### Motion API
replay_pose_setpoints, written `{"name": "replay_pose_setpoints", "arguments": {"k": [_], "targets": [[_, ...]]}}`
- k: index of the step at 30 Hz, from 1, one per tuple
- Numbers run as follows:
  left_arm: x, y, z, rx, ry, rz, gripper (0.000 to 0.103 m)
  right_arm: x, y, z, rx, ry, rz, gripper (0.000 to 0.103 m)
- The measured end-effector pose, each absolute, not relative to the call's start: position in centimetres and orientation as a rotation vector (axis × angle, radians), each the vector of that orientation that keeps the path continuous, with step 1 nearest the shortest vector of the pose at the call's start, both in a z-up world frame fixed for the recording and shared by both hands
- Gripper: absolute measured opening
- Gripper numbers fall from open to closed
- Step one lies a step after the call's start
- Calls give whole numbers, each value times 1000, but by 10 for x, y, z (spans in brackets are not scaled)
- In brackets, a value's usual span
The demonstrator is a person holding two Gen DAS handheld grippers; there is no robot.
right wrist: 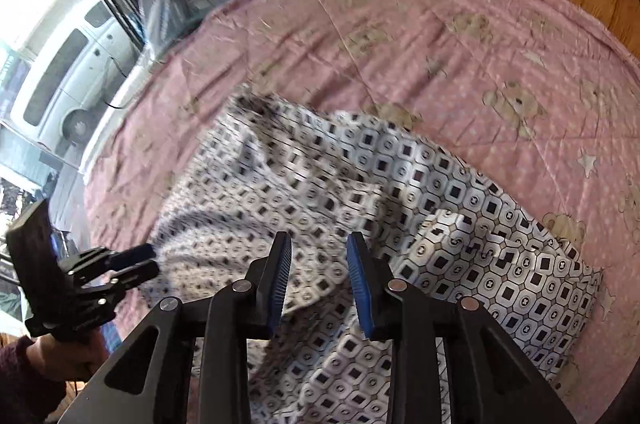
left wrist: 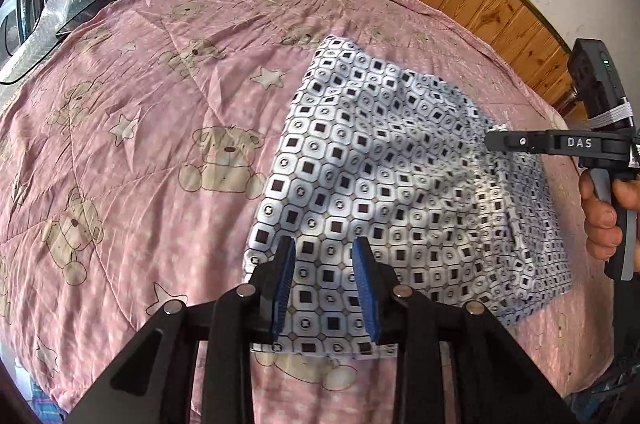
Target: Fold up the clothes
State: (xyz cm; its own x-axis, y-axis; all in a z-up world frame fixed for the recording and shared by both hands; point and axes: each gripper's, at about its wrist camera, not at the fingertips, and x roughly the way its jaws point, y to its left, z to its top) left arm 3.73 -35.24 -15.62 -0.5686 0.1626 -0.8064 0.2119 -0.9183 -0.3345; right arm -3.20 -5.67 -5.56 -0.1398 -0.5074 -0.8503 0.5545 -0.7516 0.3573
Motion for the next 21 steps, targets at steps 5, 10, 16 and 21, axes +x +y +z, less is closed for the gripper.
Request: {"name": "replay_pose_setpoints", "arguments": {"k": [5,10,16,21], "targets": [[4,-335,-165,1539,588,-2748,47,-20,-52,-113,1593,-62,-1964,45],[-29,-311,-164,1714,433,-2759,53,2,-21,-125,1509,-245,-2145,55],[-68,-237,-124,1826,355,-2865,62,35,44,-225,1679,-398,-2324,58],[-118,-145,-117,2013,252,-2918,62,42,7,-285,1603,-168,-2354,15]]}}
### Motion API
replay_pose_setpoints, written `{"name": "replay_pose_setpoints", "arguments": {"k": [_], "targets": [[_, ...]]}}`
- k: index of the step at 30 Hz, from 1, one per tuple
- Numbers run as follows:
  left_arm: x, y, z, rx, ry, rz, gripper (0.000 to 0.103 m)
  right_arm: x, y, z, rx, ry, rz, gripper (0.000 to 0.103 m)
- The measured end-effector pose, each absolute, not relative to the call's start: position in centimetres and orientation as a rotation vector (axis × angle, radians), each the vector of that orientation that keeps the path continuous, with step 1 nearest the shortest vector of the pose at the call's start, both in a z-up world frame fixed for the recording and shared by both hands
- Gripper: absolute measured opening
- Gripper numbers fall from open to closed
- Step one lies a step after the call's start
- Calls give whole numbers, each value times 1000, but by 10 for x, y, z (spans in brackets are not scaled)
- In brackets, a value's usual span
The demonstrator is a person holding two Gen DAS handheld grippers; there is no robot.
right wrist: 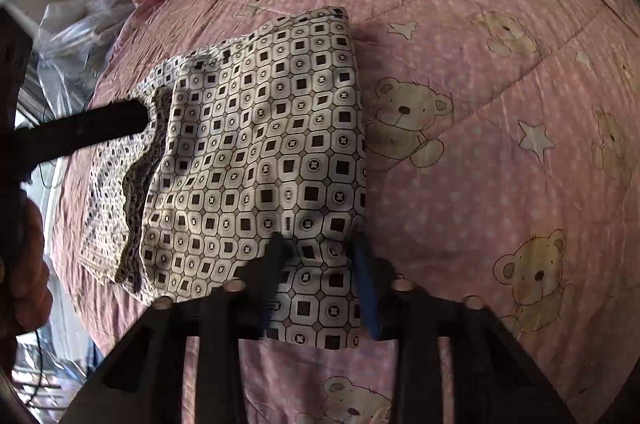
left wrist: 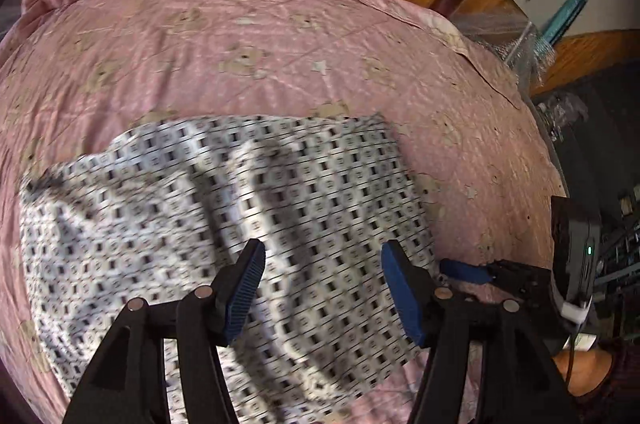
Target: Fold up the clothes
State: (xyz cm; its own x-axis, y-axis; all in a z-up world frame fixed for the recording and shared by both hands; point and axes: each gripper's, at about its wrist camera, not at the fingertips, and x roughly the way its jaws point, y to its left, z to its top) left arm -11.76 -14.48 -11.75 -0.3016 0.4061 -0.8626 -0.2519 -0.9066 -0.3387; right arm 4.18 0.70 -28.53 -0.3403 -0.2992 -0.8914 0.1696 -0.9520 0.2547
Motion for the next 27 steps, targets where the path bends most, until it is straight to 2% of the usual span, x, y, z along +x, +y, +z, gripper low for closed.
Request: {"name": "replay_pose_setpoints", "arguments": {"k": [2,3,6,9,10,11,12,13,14,16,18,19,20,21,26,27], "targets": [[-137,-111,-118,-1562,-166,2171,62,47,-22,-283,1479,18,-2404,11],[-140,-98,-118,-1576,-143,2141,62,50,-34,-280,1412,52,-2415,11],[-151,-63,-119,-1628,-53,2067,62,57,-68,-285,1259,95,-2418,11],[-157,-49,-127,-1694,74,2052,60,55,-94,-316,1209,77,-2389,11],[-158,-49,-129,-1710,112,2055,53,53,-100,-331,1214,63,-2385,11],[-159,-52,-131,-1739,148,2063,20,50,-105,-348,1223,46,-2382,14],[-160,-55,-133,-1766,179,2071,6,48,-107,-361,1228,23,-2384,19],[-160,-61,-132,-1771,164,2082,6,47,-110,-373,1231,-4,-2390,26],[-160,-66,-129,-1770,156,2098,6,45,-113,-385,1235,-32,-2396,39],[-159,-76,-123,-1761,118,2123,5,42,-127,-407,1256,-49,-2385,51],[-157,-84,-115,-1741,72,2143,5,37,-150,-432,1290,-23,-2357,51],[-156,-89,-112,-1726,45,2148,5,33,-161,-441,1314,-5,-2345,48],[-156,-95,-109,-1711,18,2152,5,31,-173,-449,1324,1,-2343,24],[-154,-102,-104,-1696,-11,2151,5,30,-185,-456,1329,1,-2345,15],[-136,-182,-55,-1565,-195,2188,5,35,-269,-400,1146,133,-2351,11],[-131,-207,-46,-1546,-236,2205,5,33,-295,-402,1132,172,-2327,11]]}}
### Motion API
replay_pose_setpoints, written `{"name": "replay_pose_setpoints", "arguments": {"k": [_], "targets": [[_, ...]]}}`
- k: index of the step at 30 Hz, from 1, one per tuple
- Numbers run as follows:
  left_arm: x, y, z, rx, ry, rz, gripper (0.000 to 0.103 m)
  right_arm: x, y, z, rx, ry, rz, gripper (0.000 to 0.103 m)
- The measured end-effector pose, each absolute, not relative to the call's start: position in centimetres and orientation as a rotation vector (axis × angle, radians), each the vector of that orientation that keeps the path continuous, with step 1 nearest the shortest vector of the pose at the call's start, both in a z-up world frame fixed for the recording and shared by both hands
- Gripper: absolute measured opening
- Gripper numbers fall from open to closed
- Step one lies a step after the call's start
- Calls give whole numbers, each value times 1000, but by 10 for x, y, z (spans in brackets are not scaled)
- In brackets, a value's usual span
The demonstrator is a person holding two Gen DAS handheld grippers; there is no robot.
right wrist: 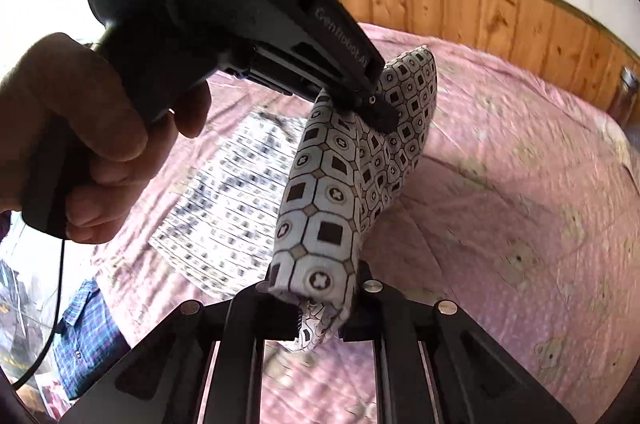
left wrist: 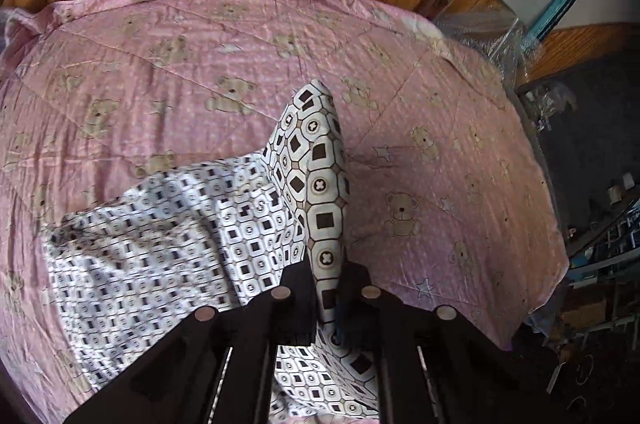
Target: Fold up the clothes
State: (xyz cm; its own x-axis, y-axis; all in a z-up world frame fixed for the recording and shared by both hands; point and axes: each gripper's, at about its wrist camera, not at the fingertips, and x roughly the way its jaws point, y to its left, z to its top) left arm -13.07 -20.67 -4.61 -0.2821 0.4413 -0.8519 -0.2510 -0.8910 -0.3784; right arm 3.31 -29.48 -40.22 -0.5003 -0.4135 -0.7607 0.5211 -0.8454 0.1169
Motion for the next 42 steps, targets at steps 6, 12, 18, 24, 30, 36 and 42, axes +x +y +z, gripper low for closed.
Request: {"name": "replay_pose_setpoints", "arguments": {"k": [6,12,18,24,30,36,42], "targets": [[-106,-350,-70,-1592,-464,2269,5,16,-449,-471,1130,422,-2162,10],[-100,-410,-158,-1635,-681,2227,6,-4,-527,-597,1302,577,-2074,11],[-96,-414,-175,-1616,-714,2204,10,-19,-525,-614,1358,344,-1989,27],[-99,-412,-149,-1502,-660,2194,12,-57,-497,-595,1370,204,-2070,32],[-128,-397,-167,-1539,-584,2181,12,-75,-565,-667,1385,331,-1917,34],[-102,-418,-152,-1544,-601,2222,13,-81,-563,-677,1382,290,-1863,43],[-30,-416,-104,-1401,-621,2329,13,-119,-526,-637,1370,126,-2100,39]]}}
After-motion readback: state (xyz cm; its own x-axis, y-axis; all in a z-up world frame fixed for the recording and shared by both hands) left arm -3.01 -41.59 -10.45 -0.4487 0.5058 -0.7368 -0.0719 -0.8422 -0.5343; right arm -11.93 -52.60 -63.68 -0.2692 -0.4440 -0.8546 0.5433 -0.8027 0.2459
